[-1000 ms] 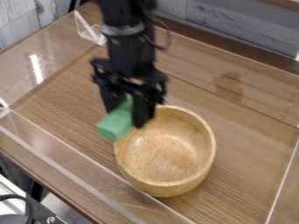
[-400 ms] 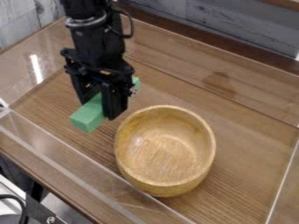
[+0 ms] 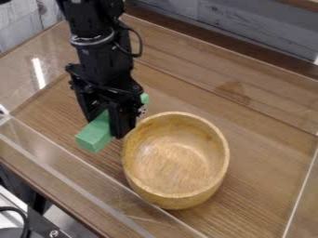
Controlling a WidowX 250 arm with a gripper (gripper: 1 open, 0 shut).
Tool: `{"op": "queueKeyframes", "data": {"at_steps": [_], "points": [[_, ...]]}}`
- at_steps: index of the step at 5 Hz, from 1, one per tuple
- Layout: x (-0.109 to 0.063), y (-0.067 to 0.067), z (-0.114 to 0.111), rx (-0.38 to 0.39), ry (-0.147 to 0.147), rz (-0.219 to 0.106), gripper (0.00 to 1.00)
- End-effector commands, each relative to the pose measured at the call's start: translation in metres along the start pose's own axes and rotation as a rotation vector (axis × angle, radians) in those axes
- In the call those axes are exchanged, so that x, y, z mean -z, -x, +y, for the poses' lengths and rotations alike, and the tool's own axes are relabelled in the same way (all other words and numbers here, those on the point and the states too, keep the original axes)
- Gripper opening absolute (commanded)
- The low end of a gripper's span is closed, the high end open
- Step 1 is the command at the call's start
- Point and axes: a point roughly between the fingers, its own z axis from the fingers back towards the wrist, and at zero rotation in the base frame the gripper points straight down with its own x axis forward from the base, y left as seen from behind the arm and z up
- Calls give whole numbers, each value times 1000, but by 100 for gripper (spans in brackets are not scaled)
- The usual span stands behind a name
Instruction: Remove the green block from inside the brown bowl and put it on the table
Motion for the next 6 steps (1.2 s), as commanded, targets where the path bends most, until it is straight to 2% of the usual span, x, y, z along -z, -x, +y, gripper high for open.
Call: {"op": "queueKeyframes", "data": {"at_steps": [1,6], "points": [[-5,-2,5,1,-16,-40,0],[2,-1,17,-5,-16,-51,0]]}}
